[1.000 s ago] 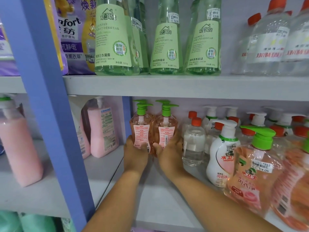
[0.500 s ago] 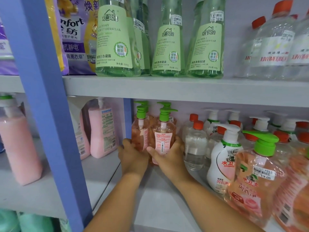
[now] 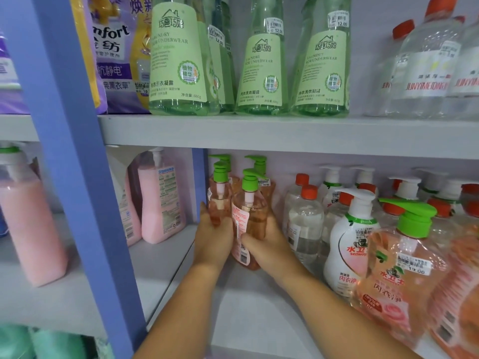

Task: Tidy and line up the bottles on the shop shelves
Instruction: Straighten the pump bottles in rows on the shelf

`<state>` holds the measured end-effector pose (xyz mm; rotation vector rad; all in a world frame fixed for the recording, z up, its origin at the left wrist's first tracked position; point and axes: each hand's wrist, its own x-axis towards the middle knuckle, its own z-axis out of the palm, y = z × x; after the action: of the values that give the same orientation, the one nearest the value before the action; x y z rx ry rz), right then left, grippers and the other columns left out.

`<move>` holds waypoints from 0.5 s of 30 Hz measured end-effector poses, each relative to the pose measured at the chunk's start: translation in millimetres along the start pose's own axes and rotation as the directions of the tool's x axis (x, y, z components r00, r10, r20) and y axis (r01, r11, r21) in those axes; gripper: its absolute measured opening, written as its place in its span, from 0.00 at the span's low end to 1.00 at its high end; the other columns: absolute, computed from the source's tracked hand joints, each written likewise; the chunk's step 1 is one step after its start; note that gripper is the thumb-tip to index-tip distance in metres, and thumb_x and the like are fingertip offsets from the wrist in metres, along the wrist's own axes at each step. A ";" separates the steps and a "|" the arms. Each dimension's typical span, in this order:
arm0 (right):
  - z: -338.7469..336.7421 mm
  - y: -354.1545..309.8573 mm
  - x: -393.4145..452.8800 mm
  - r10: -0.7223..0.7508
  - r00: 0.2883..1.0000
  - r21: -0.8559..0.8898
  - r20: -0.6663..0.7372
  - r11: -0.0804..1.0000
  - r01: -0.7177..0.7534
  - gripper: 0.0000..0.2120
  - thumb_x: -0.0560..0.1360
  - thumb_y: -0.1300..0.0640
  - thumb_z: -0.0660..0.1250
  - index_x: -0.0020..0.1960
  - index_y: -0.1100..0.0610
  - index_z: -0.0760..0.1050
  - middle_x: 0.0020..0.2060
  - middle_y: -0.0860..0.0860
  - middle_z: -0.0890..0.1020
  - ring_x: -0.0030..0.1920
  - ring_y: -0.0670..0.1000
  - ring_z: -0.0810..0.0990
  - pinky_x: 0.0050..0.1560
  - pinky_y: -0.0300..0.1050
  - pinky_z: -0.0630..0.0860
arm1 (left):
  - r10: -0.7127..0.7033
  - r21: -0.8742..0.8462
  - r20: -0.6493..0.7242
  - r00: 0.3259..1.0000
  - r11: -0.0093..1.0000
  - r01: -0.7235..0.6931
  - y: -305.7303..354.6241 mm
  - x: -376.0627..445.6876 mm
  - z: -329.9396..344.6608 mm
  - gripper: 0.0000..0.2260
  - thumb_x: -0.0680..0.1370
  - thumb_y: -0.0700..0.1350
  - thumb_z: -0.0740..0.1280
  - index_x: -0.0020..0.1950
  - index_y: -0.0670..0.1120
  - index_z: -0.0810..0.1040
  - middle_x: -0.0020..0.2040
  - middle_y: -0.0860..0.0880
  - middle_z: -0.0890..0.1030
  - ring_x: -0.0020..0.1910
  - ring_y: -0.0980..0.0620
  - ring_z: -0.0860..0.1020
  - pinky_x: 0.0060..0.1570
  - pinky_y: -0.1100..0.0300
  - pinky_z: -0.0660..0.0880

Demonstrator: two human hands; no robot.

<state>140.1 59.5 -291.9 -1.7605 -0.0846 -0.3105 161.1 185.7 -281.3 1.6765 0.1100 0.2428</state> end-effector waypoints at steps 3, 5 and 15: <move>4.6 -0.7 -0.9 -0.023 0.999 -0.092 -0.038 0.996 0.019 0.33 0.66 0.54 0.72 0.67 0.35 0.69 0.55 0.43 0.85 0.57 0.44 0.84 0.60 0.44 0.80 | 0.000 0.021 -0.016 1.000 1.000 0.000 1.7 -0.4 -2.2 0.25 0.74 0.52 0.68 0.71 0.62 0.72 0.64 0.52 0.81 0.65 0.47 0.78 0.70 0.44 0.73; 12.3 -0.1 -1.7 -0.074 0.986 -0.226 -0.151 0.973 0.038 0.34 0.69 0.50 0.75 0.72 0.49 0.66 0.61 0.52 0.80 0.63 0.54 0.79 0.64 0.54 0.76 | 0.018 0.078 -0.032 0.999 0.997 -0.016 3.0 -4.9 -2.1 0.27 0.68 0.58 0.68 0.67 0.63 0.72 0.61 0.52 0.77 0.67 0.45 0.75 0.70 0.45 0.72; 3.5 12.0 3.0 -0.089 0.977 -0.279 -0.195 0.960 0.032 0.48 0.76 0.57 0.72 0.84 0.54 0.43 0.71 0.55 0.66 0.74 0.56 0.68 0.75 0.49 0.66 | 0.142 0.071 0.037 0.989 0.987 -0.145 -5.9 -3.9 2.6 0.16 0.70 0.55 0.74 0.54 0.71 0.77 0.47 0.62 0.86 0.44 0.67 0.83 0.44 0.60 0.78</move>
<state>146.3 60.0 -303.2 -1.9924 0.0568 -0.5705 158.3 183.1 -287.7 1.7635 -0.0264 0.3231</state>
